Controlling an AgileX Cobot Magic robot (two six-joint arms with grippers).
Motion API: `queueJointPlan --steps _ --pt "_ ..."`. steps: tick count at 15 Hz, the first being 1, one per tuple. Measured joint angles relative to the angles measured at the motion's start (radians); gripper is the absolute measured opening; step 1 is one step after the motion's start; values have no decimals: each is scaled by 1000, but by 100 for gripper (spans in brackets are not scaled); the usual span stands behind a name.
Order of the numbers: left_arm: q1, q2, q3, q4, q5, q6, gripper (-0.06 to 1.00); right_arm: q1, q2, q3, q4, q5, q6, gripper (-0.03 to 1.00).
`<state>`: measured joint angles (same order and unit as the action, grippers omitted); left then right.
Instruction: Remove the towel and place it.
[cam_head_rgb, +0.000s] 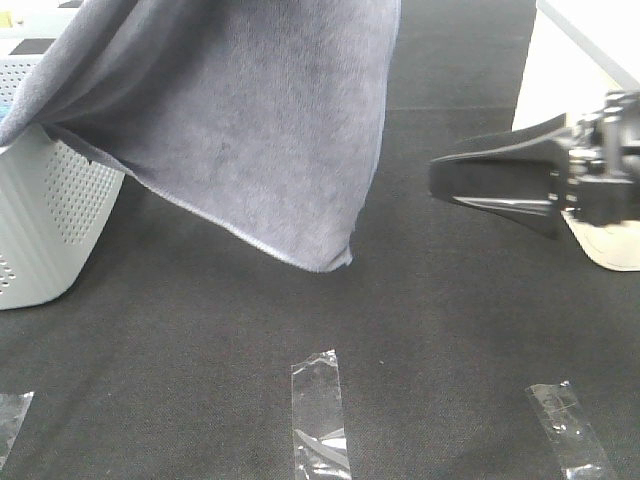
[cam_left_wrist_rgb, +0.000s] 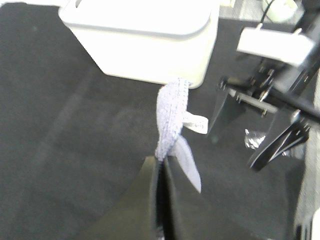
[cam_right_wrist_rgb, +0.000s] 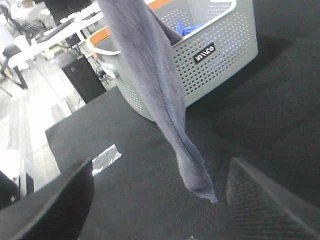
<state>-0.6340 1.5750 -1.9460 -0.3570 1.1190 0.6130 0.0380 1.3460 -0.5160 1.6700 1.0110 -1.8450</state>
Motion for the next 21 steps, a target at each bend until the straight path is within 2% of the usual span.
queueJointPlan --steps 3,4,6,7,12,14,16,18,20,21 --pt "0 0 0 -4 -60 3 0 12 123 -1 63 35 -121 70" --pt "0 0 0 -6 -77 3 0 43 160 -7 66 38 -160 70" --pt "0 0 0 -6 -109 3 0 160 255 -49 67 26 -236 70" --pt "0 0 0 -6 -113 3 0 187 292 -78 68 15 -233 70" --pt "0 0 0 -7 -123 3 0 204 417 -191 70 15 -182 70" --pt "0 0 0 -7 -133 3 0 207 438 -199 70 22 -182 66" --pt "0 0 0 -7 -160 3 0 207 438 -199 70 39 -182 54" --pt "0 0 0 -7 -185 3 0 207 438 -199 70 47 -182 34" --pt "0 0 0 -7 -198 3 0 208 438 -199 70 95 -167 8" --pt "0 0 0 -7 -198 3 0 208 438 -199 70 106 -141 0"
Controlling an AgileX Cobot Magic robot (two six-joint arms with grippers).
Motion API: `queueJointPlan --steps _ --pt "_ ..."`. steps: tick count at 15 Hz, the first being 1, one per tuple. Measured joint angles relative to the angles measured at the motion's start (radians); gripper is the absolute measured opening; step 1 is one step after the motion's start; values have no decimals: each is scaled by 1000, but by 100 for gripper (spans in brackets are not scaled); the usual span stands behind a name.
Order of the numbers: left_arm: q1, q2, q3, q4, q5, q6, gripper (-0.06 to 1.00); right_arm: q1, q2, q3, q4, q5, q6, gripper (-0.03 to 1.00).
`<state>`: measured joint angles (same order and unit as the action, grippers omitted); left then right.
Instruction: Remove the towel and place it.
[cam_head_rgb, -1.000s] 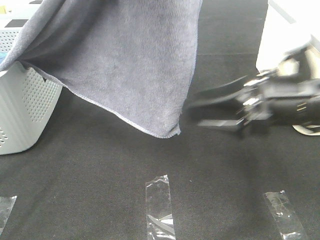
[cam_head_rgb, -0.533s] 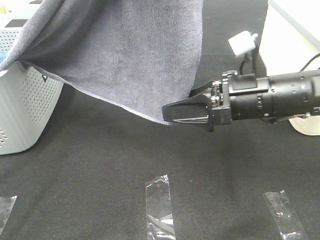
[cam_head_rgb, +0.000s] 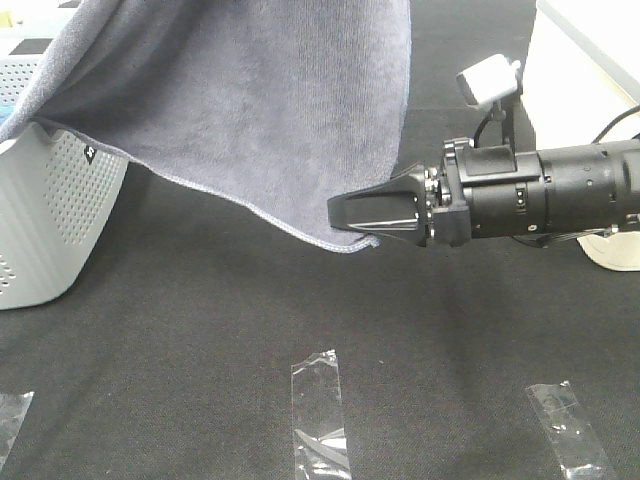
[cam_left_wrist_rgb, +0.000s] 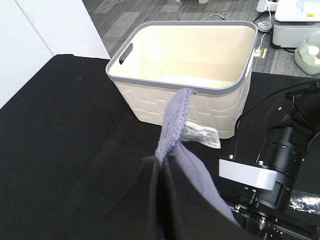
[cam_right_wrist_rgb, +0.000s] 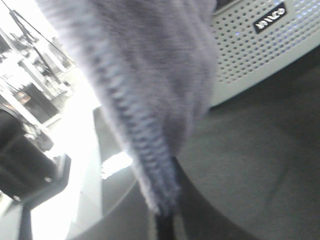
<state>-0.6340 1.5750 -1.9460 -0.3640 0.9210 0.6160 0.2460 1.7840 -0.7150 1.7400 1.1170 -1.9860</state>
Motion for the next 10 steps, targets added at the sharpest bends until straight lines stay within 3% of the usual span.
queueJointPlan --steps 3,5,7,8,10 --pt "0 0 0 60 -2 -42 0 0 -1 -1 0 8 146 0" --pt "0 0 0 164 -3 -141 0 0 -31 -33 -18 -17 283 0" --pt "0 10 0 316 -4 -278 0 0 -97 -114 -130 -82 482 0" --pt "0 10 0 316 -4 -278 0 0 -97 -114 -130 -82 482 0" --pt "0 44 0 479 -26 -411 0 0 -151 -225 -369 -209 762 0"
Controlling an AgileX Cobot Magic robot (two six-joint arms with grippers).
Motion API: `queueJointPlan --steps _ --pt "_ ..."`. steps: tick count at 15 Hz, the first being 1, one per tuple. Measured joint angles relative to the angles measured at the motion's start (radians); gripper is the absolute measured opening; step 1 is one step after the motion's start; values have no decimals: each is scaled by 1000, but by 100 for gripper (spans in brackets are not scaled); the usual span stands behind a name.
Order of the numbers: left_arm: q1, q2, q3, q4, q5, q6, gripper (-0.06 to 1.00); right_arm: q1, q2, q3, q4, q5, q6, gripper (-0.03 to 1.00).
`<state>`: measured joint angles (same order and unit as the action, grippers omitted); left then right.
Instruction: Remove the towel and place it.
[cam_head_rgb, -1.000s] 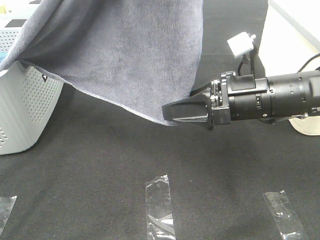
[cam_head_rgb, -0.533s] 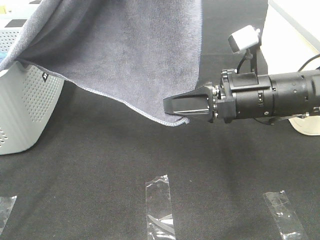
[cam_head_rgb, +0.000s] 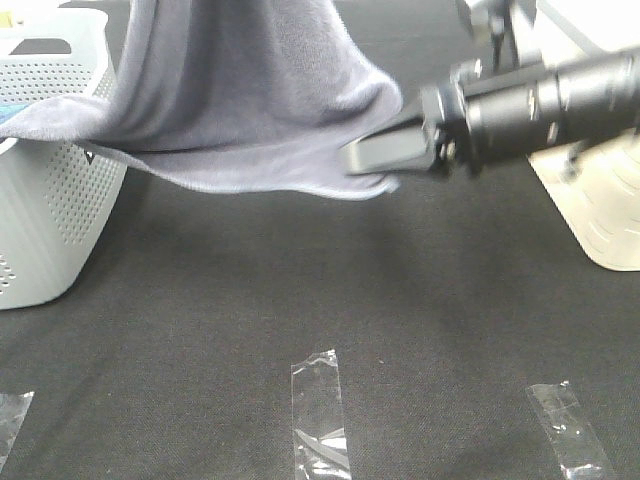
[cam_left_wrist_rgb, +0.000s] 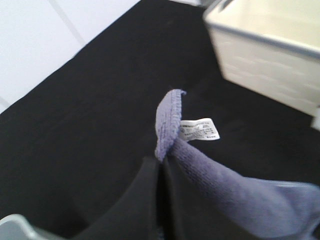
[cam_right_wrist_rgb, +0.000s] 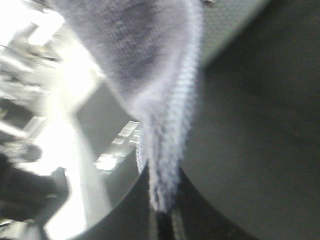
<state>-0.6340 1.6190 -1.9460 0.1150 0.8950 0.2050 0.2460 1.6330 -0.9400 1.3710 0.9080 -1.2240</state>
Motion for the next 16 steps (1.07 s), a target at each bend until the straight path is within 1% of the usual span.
queueJointPlan --steps 1,2,3,4,5,6,7,8,9,10,11,12,13,14,16 --pt "0 25 0 91 -15 -59 0 0 -10 -64 -114 -65 156 0" --pt "0 55 0 183 -41 -115 0 0 -11 -149 -270 -115 335 0" --pt "0 87 0 260 -75 -158 0 0 -11 -233 -436 -140 488 0" --pt "7 113 0 328 -117 -205 0 0 -11 -376 -671 -150 698 0" --pt "37 159 0 385 -208 -283 0 0 -8 -480 -819 -149 837 0" --pt "67 186 0 395 -269 -335 0 0 0 -579 -966 -144 955 0" --pt "101 206 0 399 -331 -387 0 0 19 -667 -1073 -137 1031 0" --pt "129 222 0 404 -410 -424 0 0 45 -752 -1161 -131 1074 0" --pt "155 236 0 404 -497 -458 0 0 74 -833 -1212 -126 1091 0" --pt "165 241 0 404 -537 -470 0 0 91 -879 -1233 -124 1098 0" --pt "196 244 0 404 -685 -506 0 0 134 -1007 -1273 -130 1105 0" --pt "217 244 0 404 -805 -520 0 0 148 -1068 -1290 -152 1105 0" --pt "236 244 -3 404 -912 -529 0 0 154 -1133 -1307 -188 1105 0" --pt "250 244 -15 404 -996 -530 0 0 154 -1192 -1318 -219 1105 0" --pt "257 244 -67 404 -1069 -531 0 0 152 -1299 -1335 -266 1103 0"
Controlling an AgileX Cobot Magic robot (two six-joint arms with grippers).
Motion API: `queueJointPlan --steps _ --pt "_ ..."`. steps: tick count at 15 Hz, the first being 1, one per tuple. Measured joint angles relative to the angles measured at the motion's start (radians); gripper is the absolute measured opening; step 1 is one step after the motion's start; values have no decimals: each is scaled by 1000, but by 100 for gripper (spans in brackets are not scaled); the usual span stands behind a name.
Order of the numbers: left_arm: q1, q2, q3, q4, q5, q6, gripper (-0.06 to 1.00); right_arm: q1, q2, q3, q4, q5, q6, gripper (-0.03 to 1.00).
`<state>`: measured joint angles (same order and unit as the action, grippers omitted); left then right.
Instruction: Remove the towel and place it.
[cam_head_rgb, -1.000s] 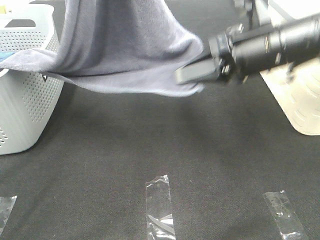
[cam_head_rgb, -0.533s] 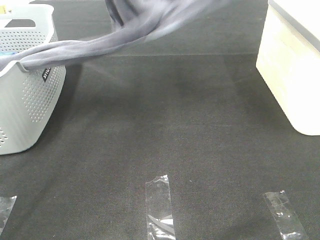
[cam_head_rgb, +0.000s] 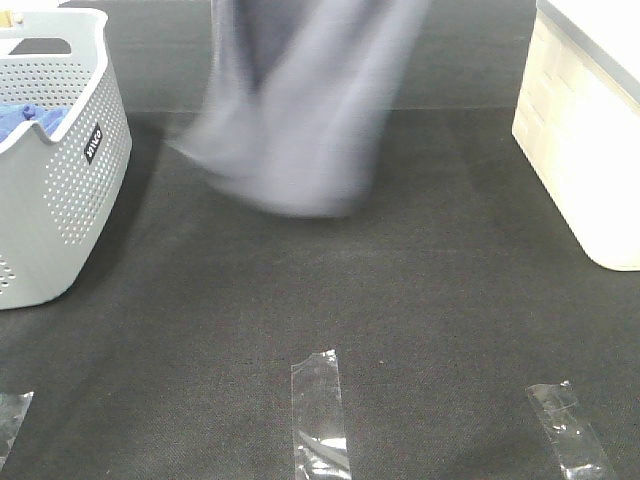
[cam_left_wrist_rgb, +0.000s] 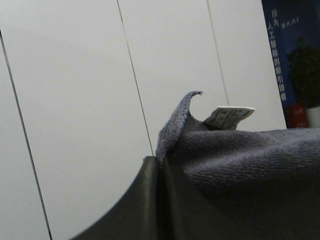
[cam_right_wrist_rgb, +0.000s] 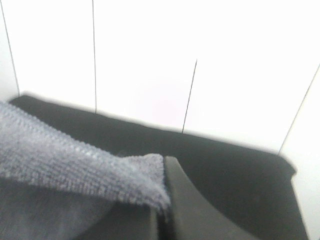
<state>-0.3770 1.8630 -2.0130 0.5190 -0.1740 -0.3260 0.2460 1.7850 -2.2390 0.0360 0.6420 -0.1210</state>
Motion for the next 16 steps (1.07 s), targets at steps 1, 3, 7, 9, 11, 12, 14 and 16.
queueJointPlan --steps 1,3,7,9,11,12,14,16 --pt "0 0 -42 0 -18 0 0 0 0 -39 -4 -16 -5 0" --pt "0 -1 -112 0 -28 0 0 0 -1 -93 -4 -22 -11 0" --pt "0 9 -133 4 232 -1 0 0 4 -101 -50 149 -17 0" --pt "-1 37 -133 -16 461 -3 0 1 20 -101 -64 290 -17 0" --pt "-6 57 -131 -74 650 -3 0 2 58 -101 -53 437 -18 0" --pt "-8 67 -131 -106 738 0 0 2 87 -101 -51 492 -18 0" --pt "-9 97 -131 -148 834 23 0 2 144 -101 -52 532 -18 0" --pt "-6 150 -131 -146 815 58 0 2 194 -101 -66 484 -18 0"
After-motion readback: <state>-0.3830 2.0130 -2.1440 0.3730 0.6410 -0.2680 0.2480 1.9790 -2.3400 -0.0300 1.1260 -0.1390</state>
